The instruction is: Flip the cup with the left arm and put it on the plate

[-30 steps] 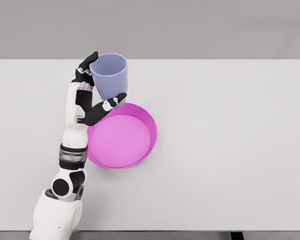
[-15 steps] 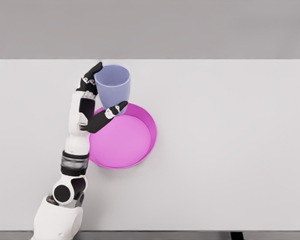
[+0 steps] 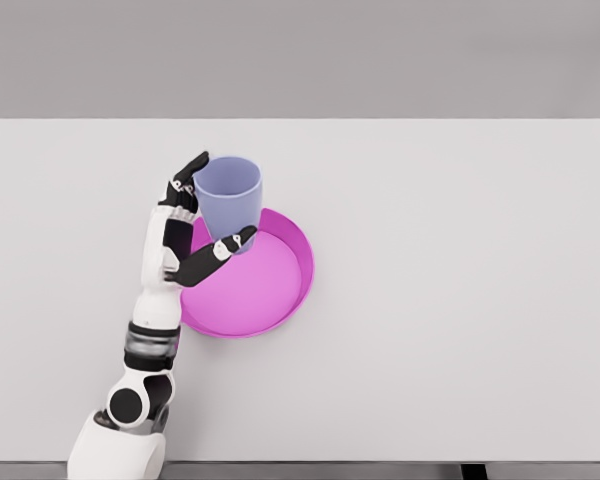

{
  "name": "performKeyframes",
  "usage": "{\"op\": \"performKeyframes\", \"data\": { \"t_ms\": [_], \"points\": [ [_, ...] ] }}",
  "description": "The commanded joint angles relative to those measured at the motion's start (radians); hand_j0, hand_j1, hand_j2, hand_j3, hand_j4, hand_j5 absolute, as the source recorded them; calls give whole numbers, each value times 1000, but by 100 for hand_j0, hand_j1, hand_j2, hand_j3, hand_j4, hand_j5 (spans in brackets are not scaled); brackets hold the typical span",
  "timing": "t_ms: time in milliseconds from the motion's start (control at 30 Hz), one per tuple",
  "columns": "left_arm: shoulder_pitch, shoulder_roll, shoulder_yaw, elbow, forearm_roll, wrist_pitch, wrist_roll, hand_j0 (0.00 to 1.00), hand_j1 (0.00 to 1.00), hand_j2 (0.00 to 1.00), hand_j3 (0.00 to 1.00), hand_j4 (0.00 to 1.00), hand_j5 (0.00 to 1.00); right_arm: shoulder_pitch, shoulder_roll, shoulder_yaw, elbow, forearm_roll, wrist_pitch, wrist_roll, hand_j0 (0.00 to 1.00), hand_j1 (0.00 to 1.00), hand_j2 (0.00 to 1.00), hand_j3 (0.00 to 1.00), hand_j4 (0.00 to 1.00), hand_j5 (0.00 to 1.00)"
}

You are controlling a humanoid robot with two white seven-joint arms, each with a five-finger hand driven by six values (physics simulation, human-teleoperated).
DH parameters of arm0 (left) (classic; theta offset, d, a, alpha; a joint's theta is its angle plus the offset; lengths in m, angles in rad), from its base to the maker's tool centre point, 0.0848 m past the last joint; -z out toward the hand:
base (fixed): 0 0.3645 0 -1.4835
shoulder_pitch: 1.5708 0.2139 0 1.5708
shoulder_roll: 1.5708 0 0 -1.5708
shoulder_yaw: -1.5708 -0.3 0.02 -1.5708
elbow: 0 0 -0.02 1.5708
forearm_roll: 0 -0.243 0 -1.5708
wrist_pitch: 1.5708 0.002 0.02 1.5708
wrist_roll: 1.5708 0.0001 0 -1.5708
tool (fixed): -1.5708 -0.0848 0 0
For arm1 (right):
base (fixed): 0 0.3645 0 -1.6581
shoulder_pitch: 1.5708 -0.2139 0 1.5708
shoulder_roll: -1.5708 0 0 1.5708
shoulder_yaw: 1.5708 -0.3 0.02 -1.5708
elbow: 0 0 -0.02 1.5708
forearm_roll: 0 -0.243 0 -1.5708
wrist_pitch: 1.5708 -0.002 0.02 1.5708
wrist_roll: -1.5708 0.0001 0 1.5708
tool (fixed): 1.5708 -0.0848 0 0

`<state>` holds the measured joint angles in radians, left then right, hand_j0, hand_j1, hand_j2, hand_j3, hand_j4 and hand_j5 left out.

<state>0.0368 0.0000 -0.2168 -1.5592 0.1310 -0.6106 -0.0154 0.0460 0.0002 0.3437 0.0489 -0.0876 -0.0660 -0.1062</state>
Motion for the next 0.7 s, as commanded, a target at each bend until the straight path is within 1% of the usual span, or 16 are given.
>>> {"op": "performKeyframes", "data": {
  "t_ms": [0,100,200,333,667],
  "points": [
    [0,0,1,5,1,0,-1,82,82,82,82,82,82,0,0,0,0,0,0,-1,100,100,100,100,100,100],
    [2,0,2,5,1,0,-1,82,82,82,82,82,82,0,0,0,0,0,0,0,100,100,100,100,100,100],
    [2,0,2,5,1,0,0,90,90,90,90,90,90,0,0,0,0,0,0,0,100,100,100,100,100,100],
    [2,0,4,4,1,0,2,95,95,95,95,95,95,0,0,0,0,0,0,0,100,100,100,100,100,100],
    [2,0,5,4,1,0,2,95,95,95,95,95,95,0,0,0,0,0,-2,0,100,100,100,100,100,100]
  ]
}}
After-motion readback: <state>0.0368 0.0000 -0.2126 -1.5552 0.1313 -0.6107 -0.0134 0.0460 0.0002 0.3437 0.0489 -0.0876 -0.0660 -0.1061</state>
